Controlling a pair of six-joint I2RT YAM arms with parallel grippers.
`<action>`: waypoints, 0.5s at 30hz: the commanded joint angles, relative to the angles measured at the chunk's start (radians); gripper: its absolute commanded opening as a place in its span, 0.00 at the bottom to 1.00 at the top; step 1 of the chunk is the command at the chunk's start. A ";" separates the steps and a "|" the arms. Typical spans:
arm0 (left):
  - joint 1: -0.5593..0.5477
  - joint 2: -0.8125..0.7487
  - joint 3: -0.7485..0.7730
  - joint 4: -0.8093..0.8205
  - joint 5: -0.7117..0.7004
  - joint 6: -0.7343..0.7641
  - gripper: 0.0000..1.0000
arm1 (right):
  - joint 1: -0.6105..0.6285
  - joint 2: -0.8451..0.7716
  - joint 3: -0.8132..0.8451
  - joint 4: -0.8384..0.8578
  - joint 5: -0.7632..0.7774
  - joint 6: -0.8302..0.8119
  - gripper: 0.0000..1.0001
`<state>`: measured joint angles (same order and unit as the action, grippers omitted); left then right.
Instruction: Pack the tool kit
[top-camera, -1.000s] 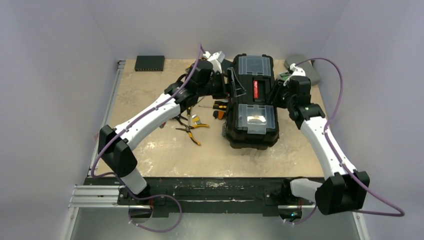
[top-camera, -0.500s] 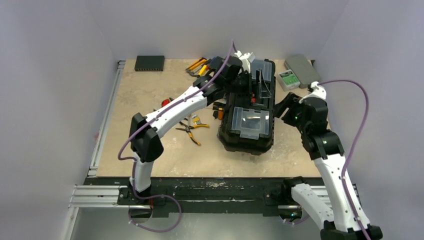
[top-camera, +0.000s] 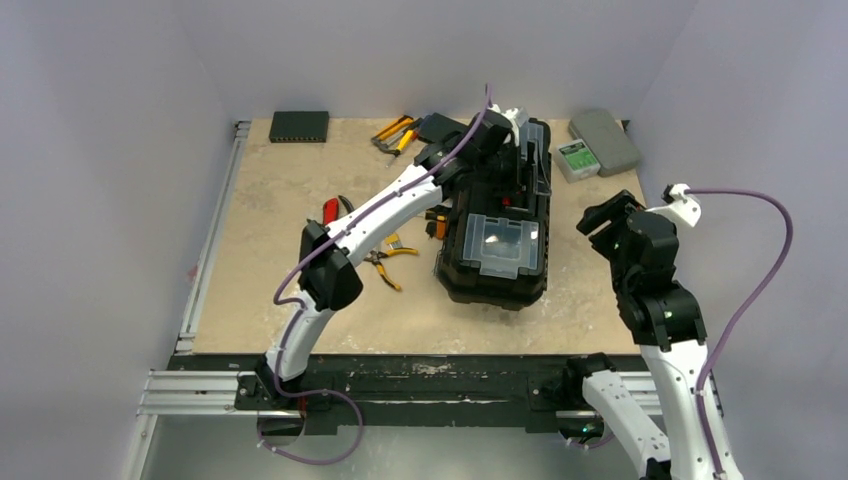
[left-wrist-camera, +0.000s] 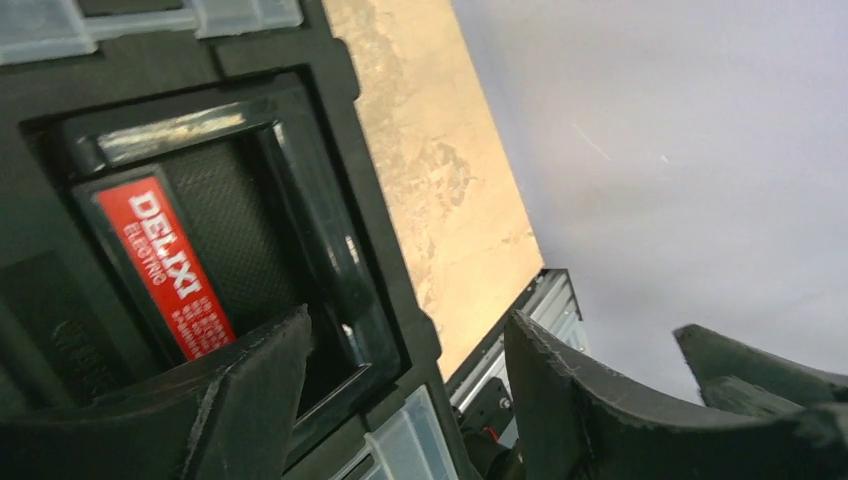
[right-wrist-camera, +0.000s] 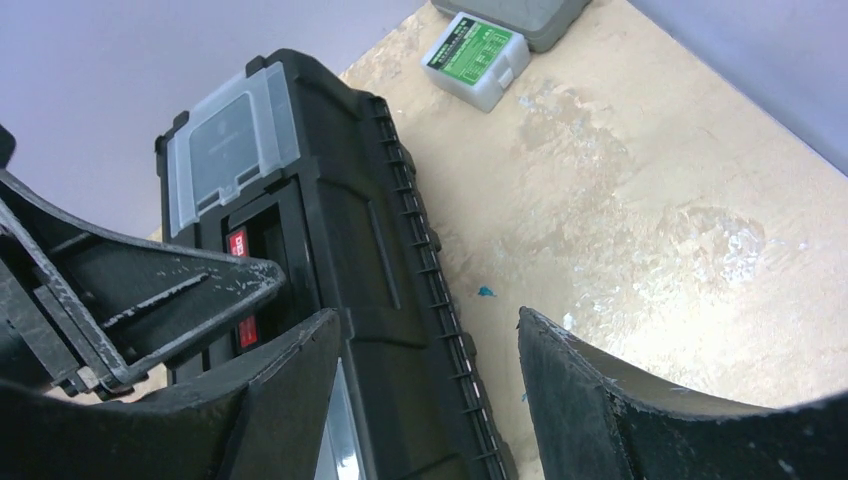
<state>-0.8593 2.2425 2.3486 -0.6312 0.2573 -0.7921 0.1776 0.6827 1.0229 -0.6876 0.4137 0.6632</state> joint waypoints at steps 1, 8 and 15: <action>-0.016 0.005 0.063 -0.127 -0.107 0.009 0.69 | 0.004 -0.063 -0.018 0.009 0.088 0.054 0.64; -0.031 0.113 0.143 -0.174 -0.113 -0.013 0.72 | 0.005 -0.094 -0.037 0.017 0.073 0.071 0.64; -0.049 0.175 0.154 -0.087 0.052 -0.070 0.73 | 0.004 -0.110 -0.053 0.022 0.057 0.075 0.63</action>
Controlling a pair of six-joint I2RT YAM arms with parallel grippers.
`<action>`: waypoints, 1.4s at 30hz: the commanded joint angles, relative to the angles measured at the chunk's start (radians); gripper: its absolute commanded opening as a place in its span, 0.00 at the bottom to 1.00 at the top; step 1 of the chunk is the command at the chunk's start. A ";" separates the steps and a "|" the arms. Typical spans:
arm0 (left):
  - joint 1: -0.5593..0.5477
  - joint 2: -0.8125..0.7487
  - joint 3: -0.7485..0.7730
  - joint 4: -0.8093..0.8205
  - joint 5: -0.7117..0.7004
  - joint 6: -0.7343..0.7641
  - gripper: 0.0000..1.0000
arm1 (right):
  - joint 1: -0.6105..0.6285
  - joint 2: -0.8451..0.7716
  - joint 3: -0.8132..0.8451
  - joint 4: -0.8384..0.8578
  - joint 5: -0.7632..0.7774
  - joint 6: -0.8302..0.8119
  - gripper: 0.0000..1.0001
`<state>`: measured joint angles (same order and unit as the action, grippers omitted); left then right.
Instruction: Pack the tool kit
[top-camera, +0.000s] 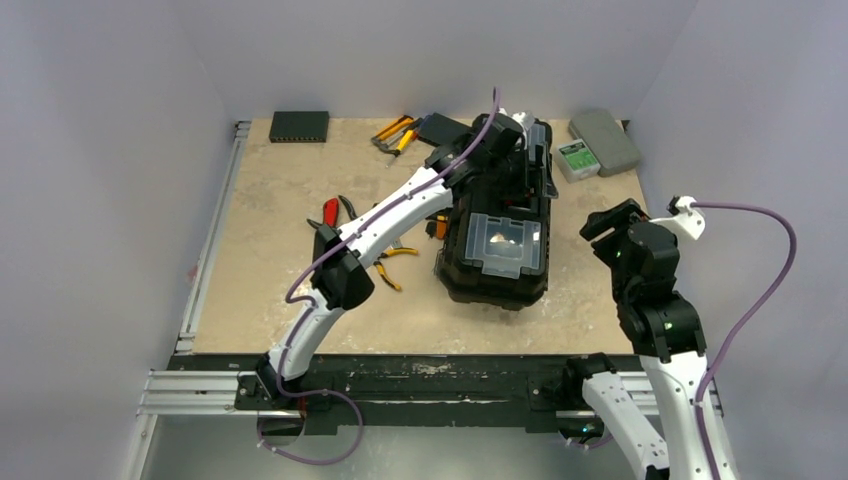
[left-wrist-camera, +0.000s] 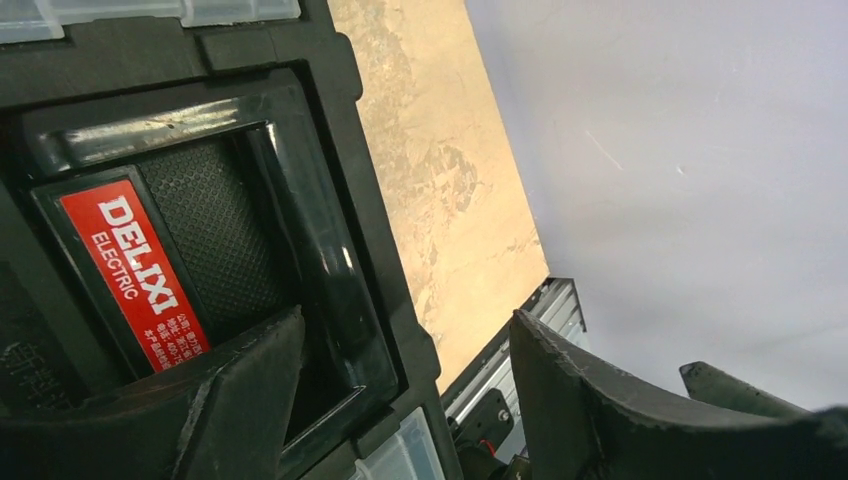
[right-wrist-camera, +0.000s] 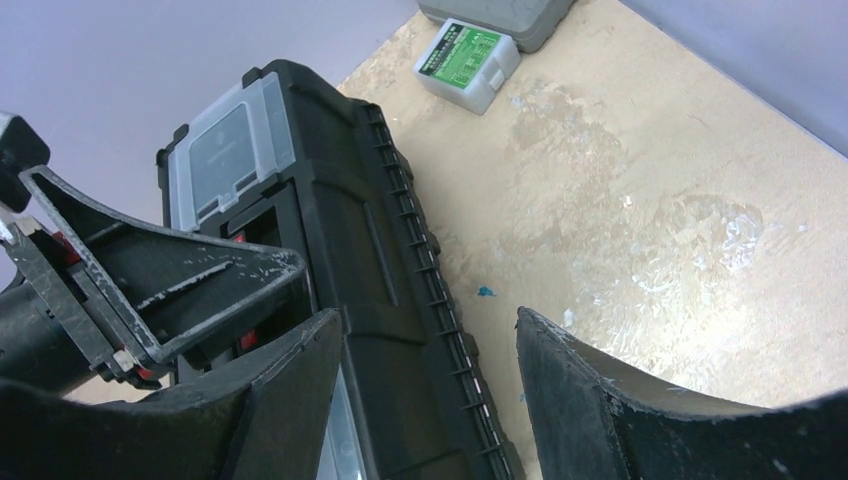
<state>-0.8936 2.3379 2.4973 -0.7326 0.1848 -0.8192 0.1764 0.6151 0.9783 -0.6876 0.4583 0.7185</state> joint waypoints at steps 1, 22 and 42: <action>-0.012 0.086 0.001 0.041 0.178 -0.058 0.73 | 0.006 -0.045 -0.015 0.028 0.006 0.019 0.63; 0.111 -0.309 -0.746 0.875 0.403 -0.277 0.68 | -0.002 0.144 0.037 0.149 -0.291 -0.003 0.60; 0.111 -0.808 -0.788 0.232 -0.098 0.344 1.00 | -0.004 0.531 0.137 0.280 -0.454 -0.201 0.79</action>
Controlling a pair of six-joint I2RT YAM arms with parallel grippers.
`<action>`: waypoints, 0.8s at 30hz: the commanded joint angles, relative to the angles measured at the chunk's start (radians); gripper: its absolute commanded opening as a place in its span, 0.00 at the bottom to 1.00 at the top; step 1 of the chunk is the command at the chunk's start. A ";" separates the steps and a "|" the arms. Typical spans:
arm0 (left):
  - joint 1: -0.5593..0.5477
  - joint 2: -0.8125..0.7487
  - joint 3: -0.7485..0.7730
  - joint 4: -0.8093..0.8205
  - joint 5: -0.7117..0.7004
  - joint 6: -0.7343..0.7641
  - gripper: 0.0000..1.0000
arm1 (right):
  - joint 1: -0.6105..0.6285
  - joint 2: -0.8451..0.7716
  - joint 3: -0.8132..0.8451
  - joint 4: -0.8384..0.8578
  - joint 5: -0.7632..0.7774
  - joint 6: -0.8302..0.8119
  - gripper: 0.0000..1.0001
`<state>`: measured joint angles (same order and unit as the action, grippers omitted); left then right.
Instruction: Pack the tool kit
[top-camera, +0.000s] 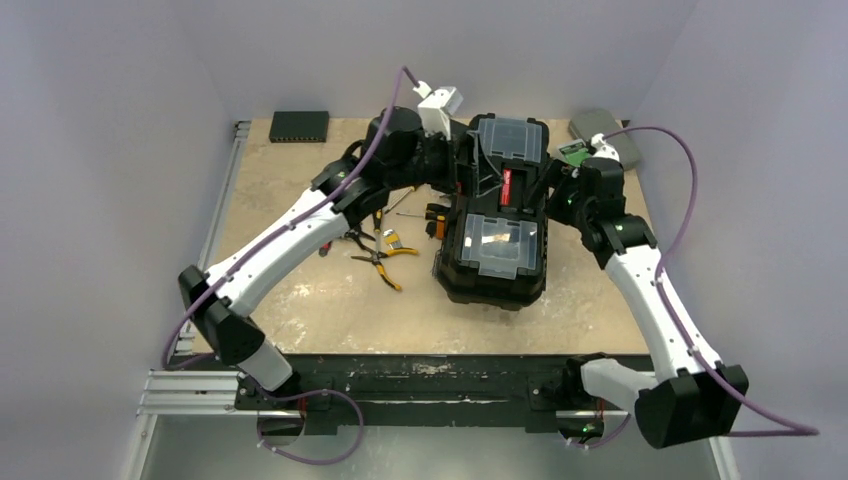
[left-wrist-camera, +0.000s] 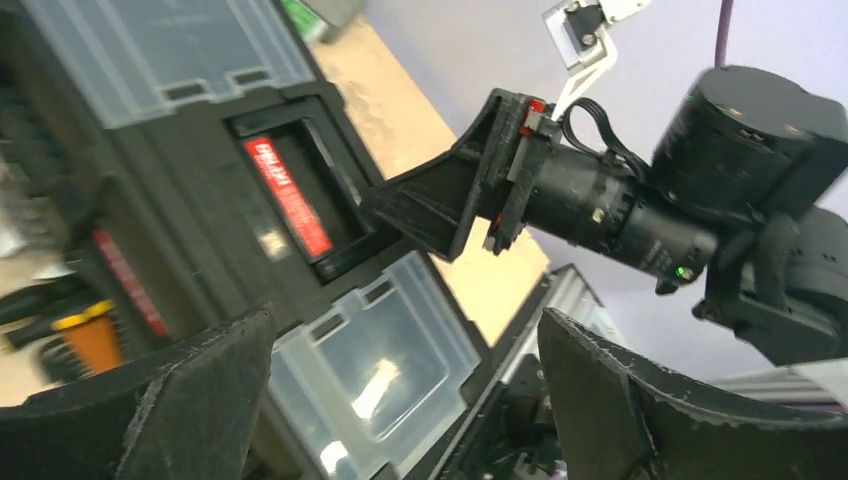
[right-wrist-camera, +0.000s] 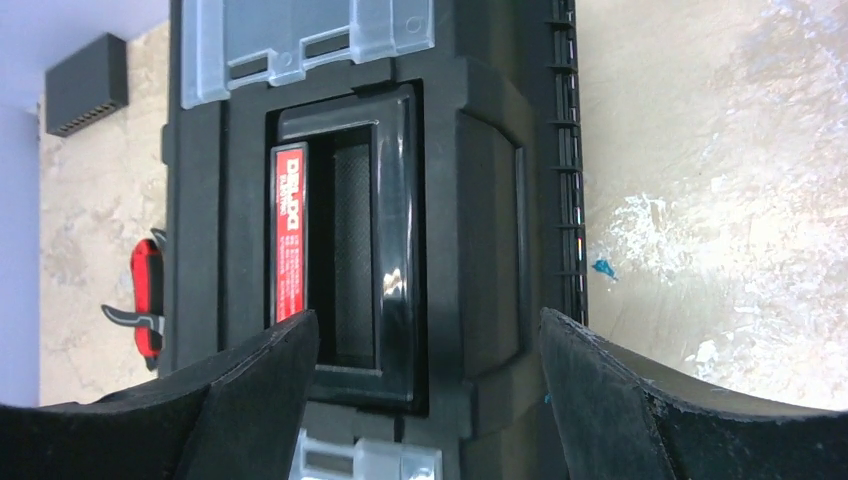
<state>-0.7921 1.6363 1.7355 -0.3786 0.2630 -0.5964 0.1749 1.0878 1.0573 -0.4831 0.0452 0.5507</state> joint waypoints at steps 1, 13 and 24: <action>0.012 -0.131 -0.040 -0.142 -0.241 0.109 1.00 | -0.002 0.083 0.061 0.075 -0.037 -0.034 0.79; 0.137 -0.342 -0.344 0.056 -0.235 0.026 1.00 | 0.002 0.190 -0.012 0.029 -0.075 -0.101 0.68; 0.082 -0.189 -0.197 -0.034 -0.077 -0.007 1.00 | 0.012 -0.060 -0.200 -0.053 -0.193 -0.109 0.65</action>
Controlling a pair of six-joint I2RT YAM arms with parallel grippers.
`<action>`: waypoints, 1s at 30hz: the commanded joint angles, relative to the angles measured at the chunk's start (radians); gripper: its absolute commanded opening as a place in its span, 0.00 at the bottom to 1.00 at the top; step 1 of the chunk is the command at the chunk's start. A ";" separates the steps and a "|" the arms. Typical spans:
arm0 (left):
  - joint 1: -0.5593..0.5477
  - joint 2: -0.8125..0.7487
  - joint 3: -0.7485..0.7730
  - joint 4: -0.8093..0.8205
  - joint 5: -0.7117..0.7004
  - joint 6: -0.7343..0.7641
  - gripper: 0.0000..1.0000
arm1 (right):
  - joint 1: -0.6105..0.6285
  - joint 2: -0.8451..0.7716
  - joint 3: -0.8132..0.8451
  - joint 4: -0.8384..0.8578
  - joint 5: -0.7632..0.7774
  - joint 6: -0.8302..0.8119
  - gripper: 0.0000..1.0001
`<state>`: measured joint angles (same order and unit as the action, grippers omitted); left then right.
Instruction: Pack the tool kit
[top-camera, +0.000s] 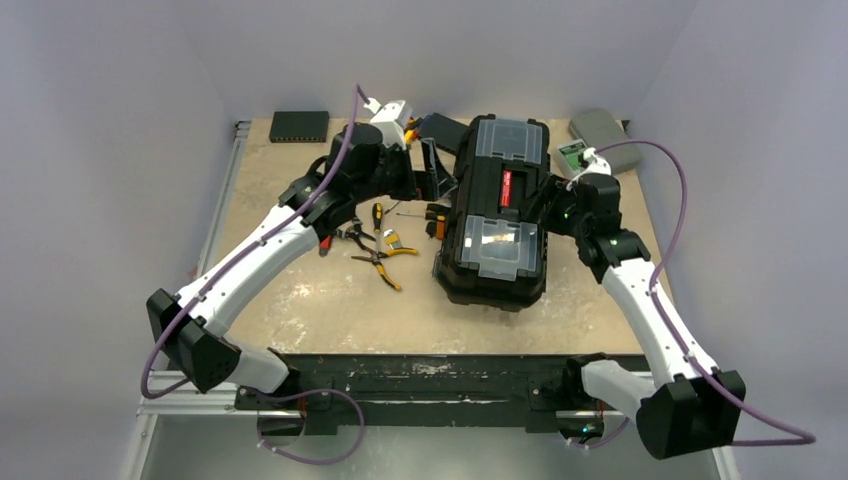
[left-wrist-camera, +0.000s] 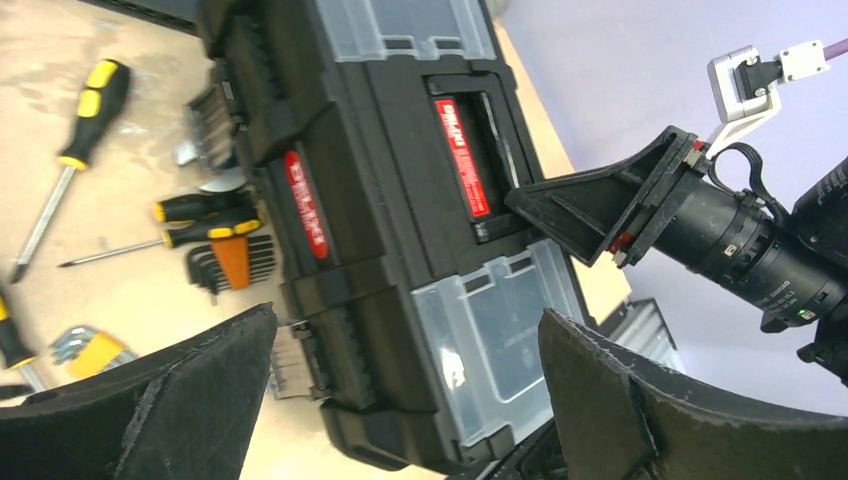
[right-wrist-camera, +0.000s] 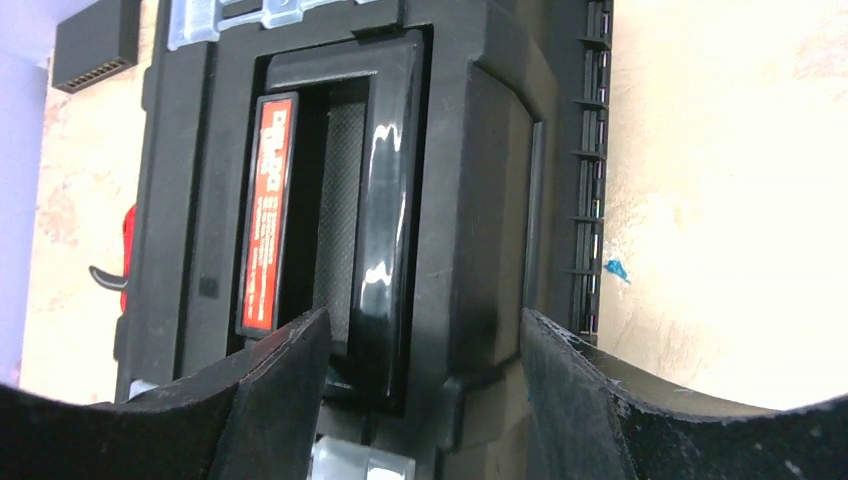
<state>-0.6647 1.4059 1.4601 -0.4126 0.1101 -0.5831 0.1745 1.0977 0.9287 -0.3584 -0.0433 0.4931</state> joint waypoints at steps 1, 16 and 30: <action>-0.064 0.054 0.096 -0.016 0.062 -0.014 1.00 | 0.013 -0.084 -0.082 -0.183 -0.122 -0.051 0.64; -0.208 0.222 0.269 -0.103 -0.028 -0.032 1.00 | 0.015 -0.257 -0.101 -0.301 -0.170 -0.051 0.63; -0.243 0.319 0.382 -0.126 -0.066 -0.037 1.00 | 0.016 -0.324 -0.050 -0.296 -0.095 0.008 0.65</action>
<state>-0.8917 1.7046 1.7725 -0.5415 0.0708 -0.6102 0.1848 0.7723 0.8234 -0.6037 -0.1936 0.4839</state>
